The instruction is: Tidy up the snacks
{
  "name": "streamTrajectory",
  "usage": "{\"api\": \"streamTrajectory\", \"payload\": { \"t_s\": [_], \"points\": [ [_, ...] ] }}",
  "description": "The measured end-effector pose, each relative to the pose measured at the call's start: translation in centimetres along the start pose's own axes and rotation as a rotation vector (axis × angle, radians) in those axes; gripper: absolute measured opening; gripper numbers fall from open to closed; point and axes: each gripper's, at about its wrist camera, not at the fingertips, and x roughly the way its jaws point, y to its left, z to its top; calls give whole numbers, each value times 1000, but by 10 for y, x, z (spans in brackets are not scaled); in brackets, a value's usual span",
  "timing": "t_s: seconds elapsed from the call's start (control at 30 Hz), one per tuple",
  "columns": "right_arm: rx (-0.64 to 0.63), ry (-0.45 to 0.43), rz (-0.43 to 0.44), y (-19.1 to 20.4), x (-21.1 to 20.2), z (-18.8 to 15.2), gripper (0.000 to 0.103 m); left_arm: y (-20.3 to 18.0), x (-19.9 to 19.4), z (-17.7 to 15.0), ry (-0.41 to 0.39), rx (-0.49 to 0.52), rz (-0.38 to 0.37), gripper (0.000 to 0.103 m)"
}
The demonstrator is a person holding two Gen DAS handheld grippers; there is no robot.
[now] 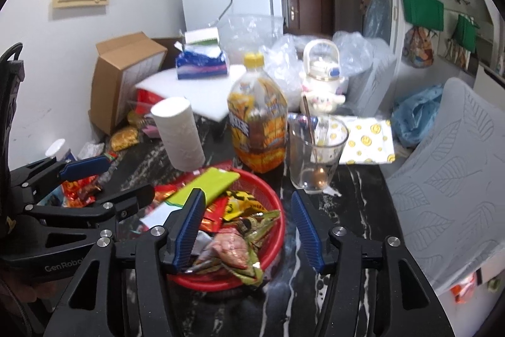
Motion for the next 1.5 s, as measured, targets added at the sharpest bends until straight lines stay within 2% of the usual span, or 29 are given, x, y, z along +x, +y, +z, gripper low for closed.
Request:
{"api": "streamTrajectory", "payload": {
  "t_s": [0.03, 0.2, 0.3, 0.47, 0.6, 0.8, 1.1, 1.5],
  "points": [
    [-5, -13, -5, 3, -6, 1, 67, 1, -6, -1, -10, -1, 6, 73],
    [-23, -84, -42, 21, -43, 6, 68, 6, -50, -5, -80, -8, 50, 73],
    [-23, -106, -56, 27, -61, 5, 72, 7, -72, -10, -110, -6, 68, 73],
    [-33, -126, -76, 40, -88, 0, 73, 8, -99, -19, -136, 2, 67, 73],
    [-34, -128, -106, 47, -105, -9, 78, 8, -114, -29, -148, 7, 58, 73],
    [-10, -108, -147, 53, -120, -28, 78, 4, -120, -46, -142, 19, 45, 73],
    [50, -23, -174, 51, -119, -67, 78, -2, -114, -74, -97, 15, 39, 73],
    [98, 50, -171, 41, -114, -97, 78, -12, -100, -95, -26, 6, 8, 73]
  ]
}}
